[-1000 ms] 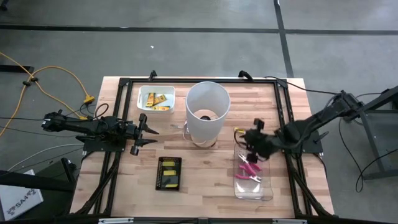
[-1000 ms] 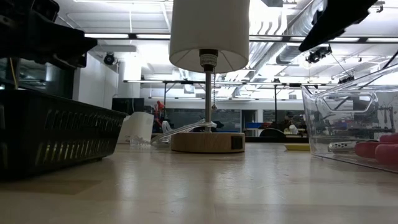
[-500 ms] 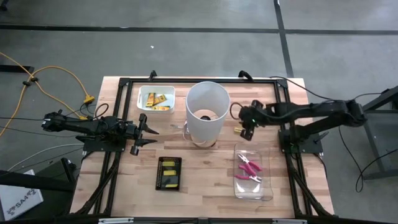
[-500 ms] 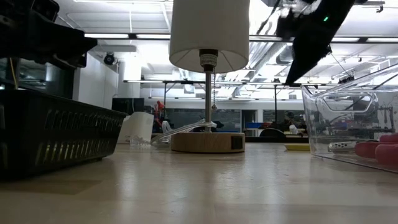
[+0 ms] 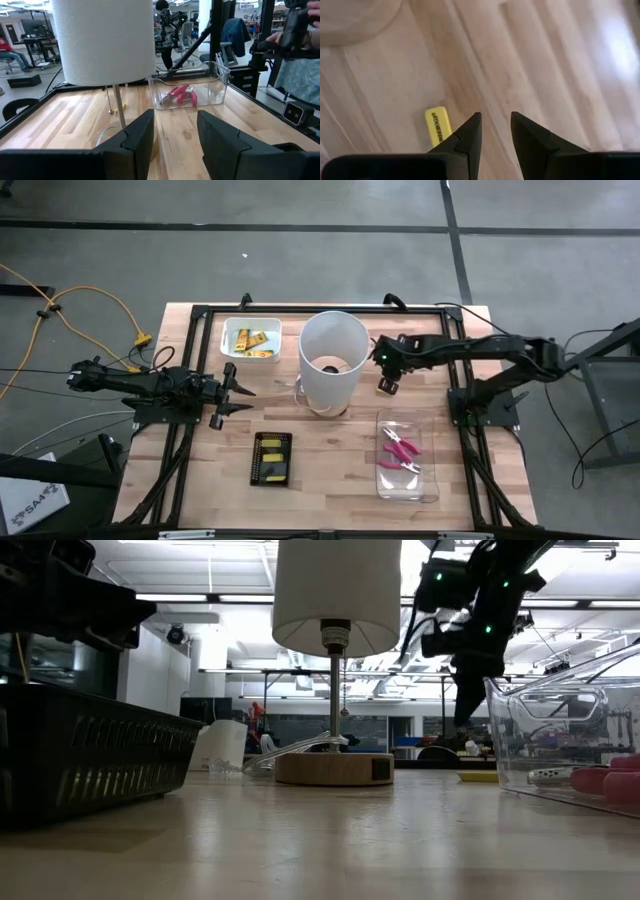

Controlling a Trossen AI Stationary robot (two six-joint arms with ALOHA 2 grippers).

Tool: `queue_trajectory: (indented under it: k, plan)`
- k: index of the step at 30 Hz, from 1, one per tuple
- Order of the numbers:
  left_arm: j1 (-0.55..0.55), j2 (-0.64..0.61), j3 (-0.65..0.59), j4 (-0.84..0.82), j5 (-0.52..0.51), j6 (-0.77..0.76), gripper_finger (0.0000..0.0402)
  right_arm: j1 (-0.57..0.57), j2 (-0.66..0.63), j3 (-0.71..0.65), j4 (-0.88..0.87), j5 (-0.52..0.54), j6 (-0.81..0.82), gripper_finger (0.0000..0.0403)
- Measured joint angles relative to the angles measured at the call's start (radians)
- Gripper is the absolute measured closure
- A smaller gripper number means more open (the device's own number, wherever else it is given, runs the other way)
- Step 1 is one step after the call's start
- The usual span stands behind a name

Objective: Pick & Place School Supplies
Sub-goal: Put the yellow eraser into the black bin

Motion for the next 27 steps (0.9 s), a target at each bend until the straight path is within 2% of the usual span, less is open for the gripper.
queue_trajectory:
  k: [7,12,19,27]
  plan:
    - [0.000,0.000,0.000,0.000,0.000,0.000,0.0258,-0.012,0.083,-0.002,0.011,-0.053,-0.025,0.0306]
    - [0.000,0.000,0.000,0.000,0.000,0.000,0.0258,0.011,0.085,-0.071,0.049,-0.064,-0.043,0.0305]
    - [0.000,0.000,0.000,0.000,0.000,0.000,0.0258,0.068,0.063,-0.156,0.149,-0.061,-0.101,0.0280]
    - [0.000,0.000,0.000,0.000,0.000,0.000,0.0258,0.088,0.059,-0.162,0.175,-0.063,-0.125,0.0253]
